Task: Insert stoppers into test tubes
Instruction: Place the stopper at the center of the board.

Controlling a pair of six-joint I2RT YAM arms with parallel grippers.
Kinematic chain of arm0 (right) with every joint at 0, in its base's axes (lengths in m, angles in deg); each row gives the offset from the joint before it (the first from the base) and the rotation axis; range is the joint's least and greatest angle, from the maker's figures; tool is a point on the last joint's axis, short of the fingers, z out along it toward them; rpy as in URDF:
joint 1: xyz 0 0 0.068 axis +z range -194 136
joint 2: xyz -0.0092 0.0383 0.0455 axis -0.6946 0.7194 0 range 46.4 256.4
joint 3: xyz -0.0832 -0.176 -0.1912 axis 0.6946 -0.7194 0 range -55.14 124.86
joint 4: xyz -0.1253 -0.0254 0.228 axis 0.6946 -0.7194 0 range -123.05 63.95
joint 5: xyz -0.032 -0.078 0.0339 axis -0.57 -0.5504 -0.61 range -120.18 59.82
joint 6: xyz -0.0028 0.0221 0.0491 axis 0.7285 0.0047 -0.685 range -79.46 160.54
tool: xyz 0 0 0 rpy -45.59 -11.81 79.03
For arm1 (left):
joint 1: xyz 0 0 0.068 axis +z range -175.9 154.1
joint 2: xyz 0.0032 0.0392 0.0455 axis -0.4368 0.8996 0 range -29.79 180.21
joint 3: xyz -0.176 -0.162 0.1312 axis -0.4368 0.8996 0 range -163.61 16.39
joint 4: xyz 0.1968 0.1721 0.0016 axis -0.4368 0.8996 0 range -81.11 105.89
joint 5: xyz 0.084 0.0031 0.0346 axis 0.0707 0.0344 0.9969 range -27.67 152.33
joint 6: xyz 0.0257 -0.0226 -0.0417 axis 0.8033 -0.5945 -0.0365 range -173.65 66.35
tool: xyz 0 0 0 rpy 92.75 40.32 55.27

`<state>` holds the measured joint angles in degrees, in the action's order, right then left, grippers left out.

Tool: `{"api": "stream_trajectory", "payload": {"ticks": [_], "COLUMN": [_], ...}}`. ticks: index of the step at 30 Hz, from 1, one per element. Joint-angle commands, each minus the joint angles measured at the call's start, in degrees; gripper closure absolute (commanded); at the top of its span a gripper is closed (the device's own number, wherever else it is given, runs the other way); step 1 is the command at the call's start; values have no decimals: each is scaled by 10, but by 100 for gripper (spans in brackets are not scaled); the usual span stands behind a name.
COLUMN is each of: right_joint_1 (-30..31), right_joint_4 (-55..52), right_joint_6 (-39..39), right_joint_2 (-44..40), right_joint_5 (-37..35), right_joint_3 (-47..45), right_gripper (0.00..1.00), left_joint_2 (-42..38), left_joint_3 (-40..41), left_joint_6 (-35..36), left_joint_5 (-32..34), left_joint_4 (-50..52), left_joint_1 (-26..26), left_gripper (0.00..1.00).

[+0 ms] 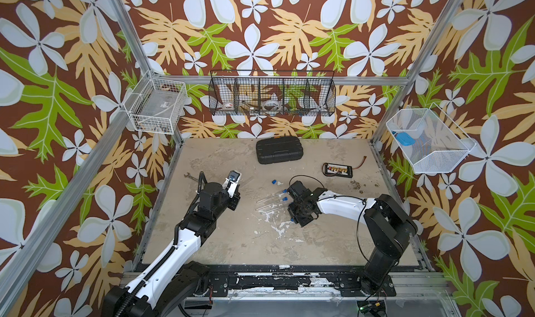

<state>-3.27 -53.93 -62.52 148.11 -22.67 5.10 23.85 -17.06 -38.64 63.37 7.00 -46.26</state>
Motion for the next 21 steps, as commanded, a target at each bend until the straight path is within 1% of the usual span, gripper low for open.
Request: {"api": "stream_trajectory", "payload": {"ticks": [1,5,7,12,16,19,21], "right_joint_1": [-4,-11,-14,-20,-25,-34,-46], "right_joint_4": [-27,-37,-39,-35,-43,-58,-67], "right_joint_6": [-5,4,7,16,43,96,165], "right_joint_2": [16,24,23,18,-2,-33,-60], "right_joint_5": [4,10,12,17,5,-29,-67], "right_joint_3": [5,15,18,26,50,71,84], "right_gripper": [78,67,63,59,55,53,53], "left_joint_2": [7,13,16,22,26,25,23], "left_joint_3": [-7,-9,-10,-15,-16,-14,-12], "left_joint_6": [3,6,6,7,9,10,10], "left_joint_5": [2,5,6,7,10,14,16], "left_joint_4": [-5,-4,-4,-5,-4,-4,-5], "left_joint_1": [0,0,0,0,0,0,-1], "left_gripper": [100,100,100,100,100,100,100]}}
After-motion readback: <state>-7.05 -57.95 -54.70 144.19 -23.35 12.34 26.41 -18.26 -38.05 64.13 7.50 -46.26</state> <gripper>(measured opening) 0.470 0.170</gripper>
